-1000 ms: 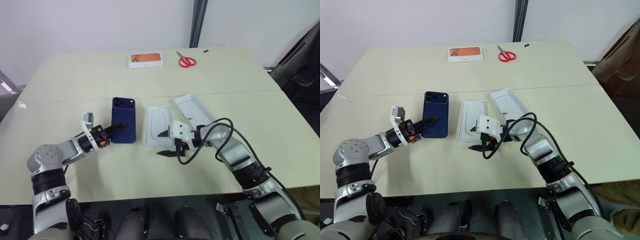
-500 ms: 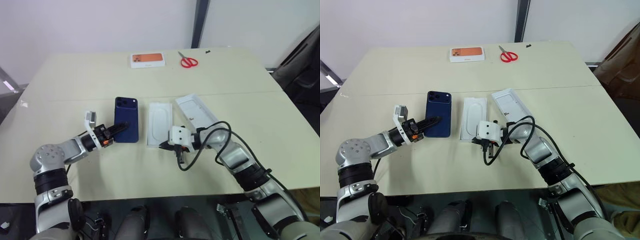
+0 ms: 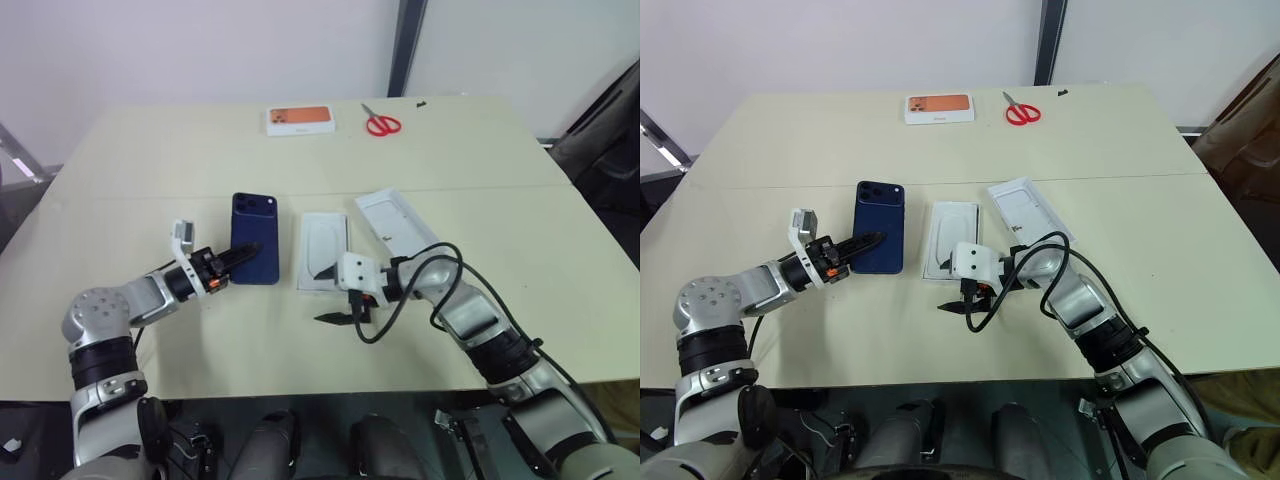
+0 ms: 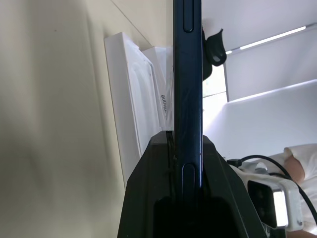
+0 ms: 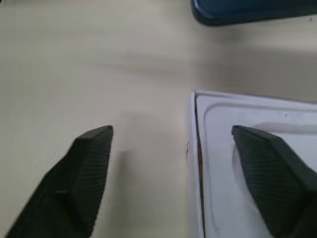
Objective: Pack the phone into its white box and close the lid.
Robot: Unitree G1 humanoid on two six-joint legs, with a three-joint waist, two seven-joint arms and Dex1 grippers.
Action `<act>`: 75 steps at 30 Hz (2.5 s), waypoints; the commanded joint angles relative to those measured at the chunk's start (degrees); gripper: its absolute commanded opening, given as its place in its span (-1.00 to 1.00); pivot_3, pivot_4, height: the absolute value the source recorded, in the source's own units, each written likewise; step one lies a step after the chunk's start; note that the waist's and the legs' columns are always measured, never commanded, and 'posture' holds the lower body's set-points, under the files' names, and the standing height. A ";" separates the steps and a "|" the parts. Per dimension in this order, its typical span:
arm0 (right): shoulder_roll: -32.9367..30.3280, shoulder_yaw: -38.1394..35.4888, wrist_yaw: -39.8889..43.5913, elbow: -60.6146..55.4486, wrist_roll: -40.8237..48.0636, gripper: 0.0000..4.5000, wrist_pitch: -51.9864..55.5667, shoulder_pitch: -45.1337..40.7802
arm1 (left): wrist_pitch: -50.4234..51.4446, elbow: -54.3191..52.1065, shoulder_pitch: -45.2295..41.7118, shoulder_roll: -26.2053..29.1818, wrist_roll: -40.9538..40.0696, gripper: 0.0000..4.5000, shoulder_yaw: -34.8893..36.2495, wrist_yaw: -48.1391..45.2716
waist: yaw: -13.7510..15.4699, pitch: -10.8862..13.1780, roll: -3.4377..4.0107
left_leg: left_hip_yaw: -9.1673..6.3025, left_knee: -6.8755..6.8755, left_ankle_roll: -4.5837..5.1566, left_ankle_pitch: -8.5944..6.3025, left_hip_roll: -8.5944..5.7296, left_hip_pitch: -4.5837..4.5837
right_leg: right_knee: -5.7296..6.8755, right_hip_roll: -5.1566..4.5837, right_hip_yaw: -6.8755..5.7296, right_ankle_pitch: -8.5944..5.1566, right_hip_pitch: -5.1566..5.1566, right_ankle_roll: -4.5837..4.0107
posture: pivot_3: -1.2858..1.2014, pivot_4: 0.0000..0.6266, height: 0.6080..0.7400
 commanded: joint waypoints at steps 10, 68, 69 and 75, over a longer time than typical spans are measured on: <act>-0.78 1.81 -1.41 3.48 -4.59 -0.58 -2.84 -1.51 | -0.02 -2.56 -0.20 0.15 -3.08 -1.00 0.32 0.16 | -0.02 0.00 0.00 | 0.01 0.00 0.00 0.00 0.00 0.00 | 0.00 0.00 0.00 0.00 0.00 0.00 | 0.03 -0.52 0.91; -5.91 -8.04 -4.40 -0.58 3.09 1.00 4.40 -2.22 | -0.84 -12.41 3.23 -7.24 -4.61 0.70 -6.49 8.95 | 0.14 0.01 -0.03 | 0.03 0.00 0.00 0.01 0.00 0.00 | -0.03 -0.01 0.01 0.00 0.03 0.00 | 0.03 -0.52 0.91; -5.78 -8.00 -4.50 -0.39 3.08 1.00 4.33 -2.35 | -0.70 -12.53 3.12 -7.27 -4.88 0.89 -6.49 9.24 | 0.15 0.01 -0.03 | 0.03 0.00 0.00 0.01 0.00 0.00 | -0.03 -0.01 0.01 0.00 0.04 0.00 | 0.03 -0.52 0.91; -5.50 -7.55 -5.07 0.65 2.50 1.00 3.72 -2.59 | 0.18 -13.00 1.87 -6.41 -6.67 0.89 -6.14 10.05 | 0.22 0.01 -0.03 | 0.03 0.02 0.00 0.01 0.00 0.01 | -0.03 -0.01 0.01 0.00 0.05 0.00 | 0.03 -0.52 0.91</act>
